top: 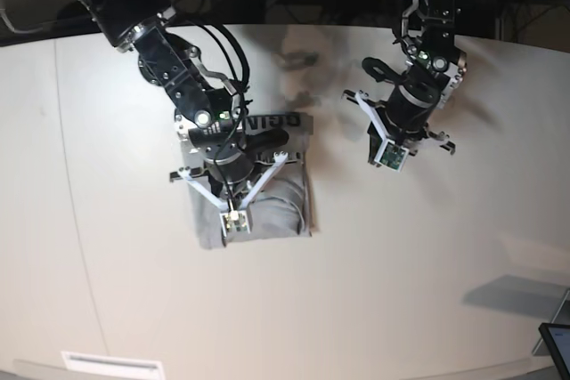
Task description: Fold the T-shirt properly
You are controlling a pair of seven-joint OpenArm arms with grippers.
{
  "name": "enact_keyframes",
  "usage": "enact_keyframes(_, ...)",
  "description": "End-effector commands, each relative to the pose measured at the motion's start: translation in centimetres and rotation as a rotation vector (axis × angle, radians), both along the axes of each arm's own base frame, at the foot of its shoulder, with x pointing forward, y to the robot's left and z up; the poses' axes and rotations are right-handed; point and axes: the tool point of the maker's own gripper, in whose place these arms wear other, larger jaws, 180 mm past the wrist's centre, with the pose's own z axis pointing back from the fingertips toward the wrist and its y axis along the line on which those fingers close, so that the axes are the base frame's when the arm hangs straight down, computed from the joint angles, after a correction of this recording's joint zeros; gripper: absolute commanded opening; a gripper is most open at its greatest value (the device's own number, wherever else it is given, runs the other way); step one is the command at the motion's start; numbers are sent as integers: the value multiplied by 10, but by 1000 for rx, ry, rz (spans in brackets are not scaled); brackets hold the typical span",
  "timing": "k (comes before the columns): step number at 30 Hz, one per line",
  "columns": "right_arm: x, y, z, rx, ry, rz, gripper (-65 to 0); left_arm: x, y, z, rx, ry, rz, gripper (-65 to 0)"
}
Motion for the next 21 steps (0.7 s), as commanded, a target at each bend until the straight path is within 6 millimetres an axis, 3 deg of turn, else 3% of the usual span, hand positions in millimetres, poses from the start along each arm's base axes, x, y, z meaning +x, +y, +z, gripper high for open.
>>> enact_keyframes(1,8,-1,3,-7,-36,-8,-650,7,-5,15,-21,-56,-2,-615)
enact_keyframes(6,8,-18,-46,-96,22,-35,-650,7,-12,14,-43,-54,-4,-615)
enact_keyframes(9,7,-21,-53,-107,28,-36,-650,10,-24,16,-46,-62,-35,-615)
enact_keyframes(12,12,-14,-31,-71,-24,-27,-650,12,-34,19,-53,-69,-62,-615)
enact_keyframes(17,12,-4,11,-3,-65,-13,-650,28,-56,44,-88,-144,-96,-615)
enact_keyframes(21,16,-11,23,18,-74,-39,-650,46,-64,60,-122,-193,-91,-615)
